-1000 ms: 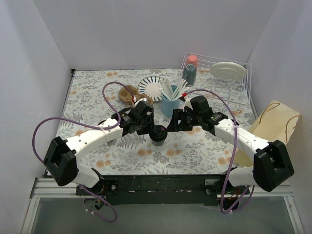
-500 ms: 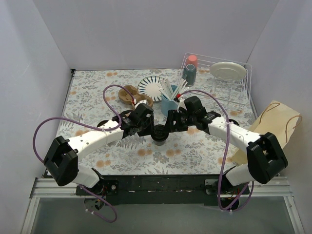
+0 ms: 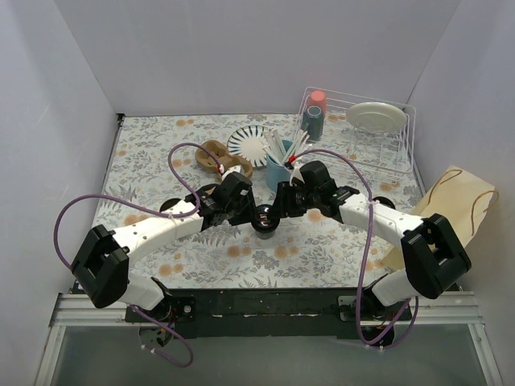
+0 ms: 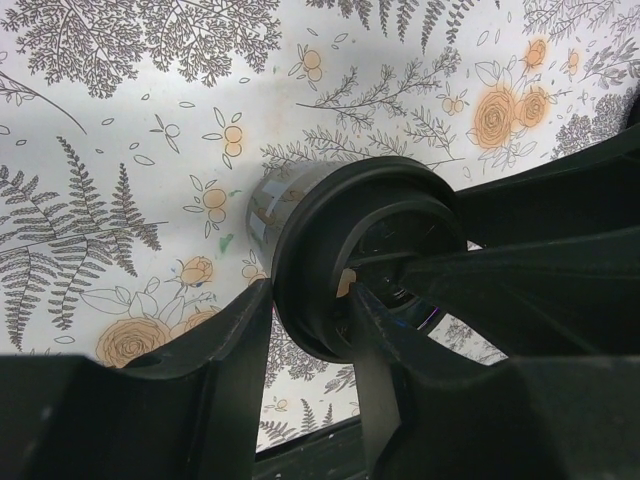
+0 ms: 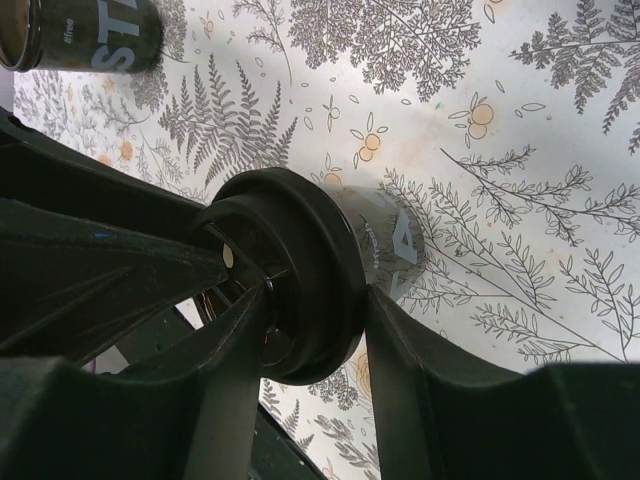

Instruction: Pack the takeout coffee

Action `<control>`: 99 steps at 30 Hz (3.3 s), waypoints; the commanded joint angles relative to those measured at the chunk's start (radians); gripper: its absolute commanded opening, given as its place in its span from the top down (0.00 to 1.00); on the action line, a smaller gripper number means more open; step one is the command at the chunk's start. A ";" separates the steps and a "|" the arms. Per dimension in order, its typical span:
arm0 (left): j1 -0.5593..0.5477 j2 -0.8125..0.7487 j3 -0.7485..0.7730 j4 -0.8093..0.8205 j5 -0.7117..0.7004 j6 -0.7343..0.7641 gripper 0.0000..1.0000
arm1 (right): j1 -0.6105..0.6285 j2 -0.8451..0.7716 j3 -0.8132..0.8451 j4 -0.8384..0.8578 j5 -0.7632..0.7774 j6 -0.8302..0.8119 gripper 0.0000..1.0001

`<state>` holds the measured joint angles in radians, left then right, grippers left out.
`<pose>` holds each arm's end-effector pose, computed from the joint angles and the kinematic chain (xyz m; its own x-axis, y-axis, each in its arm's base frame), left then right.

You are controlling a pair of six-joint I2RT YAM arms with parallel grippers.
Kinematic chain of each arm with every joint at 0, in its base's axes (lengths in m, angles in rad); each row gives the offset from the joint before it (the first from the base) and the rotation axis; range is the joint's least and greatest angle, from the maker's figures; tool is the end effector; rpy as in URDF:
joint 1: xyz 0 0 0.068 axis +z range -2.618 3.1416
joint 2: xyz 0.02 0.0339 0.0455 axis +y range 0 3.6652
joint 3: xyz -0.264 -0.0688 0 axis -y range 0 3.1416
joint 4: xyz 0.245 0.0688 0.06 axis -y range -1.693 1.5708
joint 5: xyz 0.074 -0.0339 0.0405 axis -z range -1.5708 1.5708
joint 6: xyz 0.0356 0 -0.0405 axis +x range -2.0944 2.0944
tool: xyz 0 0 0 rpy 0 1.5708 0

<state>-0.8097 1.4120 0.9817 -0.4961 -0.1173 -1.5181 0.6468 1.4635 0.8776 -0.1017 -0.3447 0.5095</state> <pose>0.2042 -0.2083 0.2391 -0.6987 -0.7044 -0.1251 -0.5153 0.6168 -0.5950 0.2418 0.1977 0.2223 -0.8204 -0.0443 -0.5700 -0.4300 0.7049 0.5641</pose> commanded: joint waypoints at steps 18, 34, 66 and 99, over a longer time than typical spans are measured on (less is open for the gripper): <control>0.003 -0.041 -0.017 -0.047 0.025 0.006 0.57 | 0.004 0.031 -0.169 0.092 -0.008 0.064 0.61; 0.066 -0.074 -0.159 0.166 0.159 -0.073 0.57 | 0.005 0.000 -0.193 0.138 -0.048 0.122 0.63; 0.070 -0.018 -0.216 0.056 0.099 0.002 0.66 | -0.107 -0.098 0.024 -0.116 -0.111 -0.087 0.37; 0.070 0.051 -0.258 0.143 0.148 0.079 0.66 | -0.111 0.107 0.040 -0.098 -0.189 -0.241 0.65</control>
<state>-0.7349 1.4002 0.8215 -0.1894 0.0753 -1.4929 0.5278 1.5608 1.0042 -0.2672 -0.5797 0.2543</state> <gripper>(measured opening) 0.354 0.393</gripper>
